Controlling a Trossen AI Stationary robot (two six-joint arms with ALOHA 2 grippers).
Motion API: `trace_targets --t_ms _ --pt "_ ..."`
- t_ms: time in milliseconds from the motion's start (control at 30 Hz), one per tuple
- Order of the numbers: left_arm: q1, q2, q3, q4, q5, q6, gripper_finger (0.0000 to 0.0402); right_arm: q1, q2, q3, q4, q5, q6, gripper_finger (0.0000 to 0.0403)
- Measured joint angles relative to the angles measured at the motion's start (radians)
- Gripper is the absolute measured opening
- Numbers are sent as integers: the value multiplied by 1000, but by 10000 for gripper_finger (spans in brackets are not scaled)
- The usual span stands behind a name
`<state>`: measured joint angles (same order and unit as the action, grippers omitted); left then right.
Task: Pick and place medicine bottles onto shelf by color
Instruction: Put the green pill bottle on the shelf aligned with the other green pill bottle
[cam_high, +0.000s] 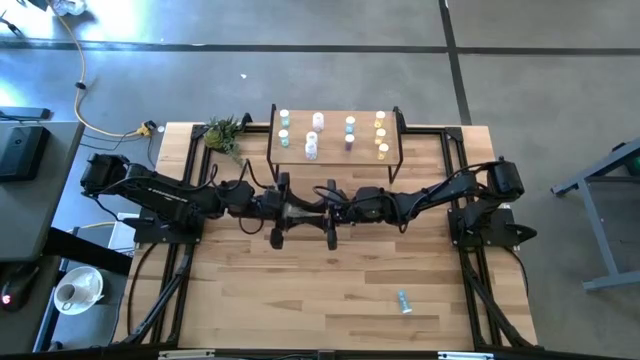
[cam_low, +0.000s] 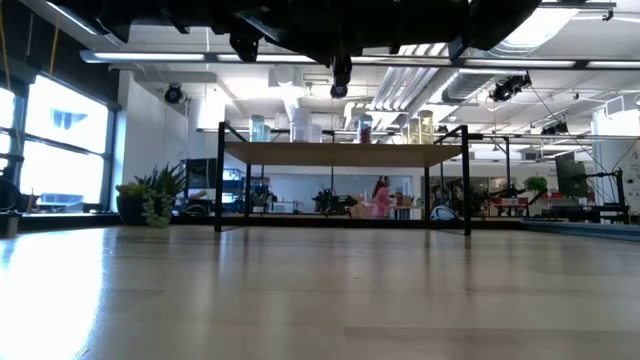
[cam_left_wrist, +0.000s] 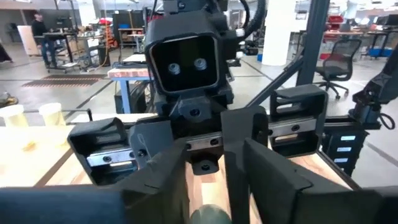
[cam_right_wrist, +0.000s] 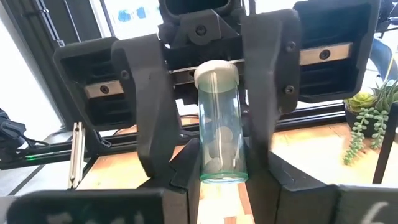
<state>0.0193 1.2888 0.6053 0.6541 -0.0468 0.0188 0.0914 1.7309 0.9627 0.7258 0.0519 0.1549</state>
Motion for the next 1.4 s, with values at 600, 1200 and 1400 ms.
trace_targets --t_ms 600,1200,1400 --pt "0 -185 1 -127 9 -32 223 0 0 0 4 1 -32 81" --pt "0 -477 1 -412 9 24 223 0 -39 -1 42 1 -137 81" --pt "0 -541 1 -515 9 30 223 0 -79 -1 53 1 -188 81"
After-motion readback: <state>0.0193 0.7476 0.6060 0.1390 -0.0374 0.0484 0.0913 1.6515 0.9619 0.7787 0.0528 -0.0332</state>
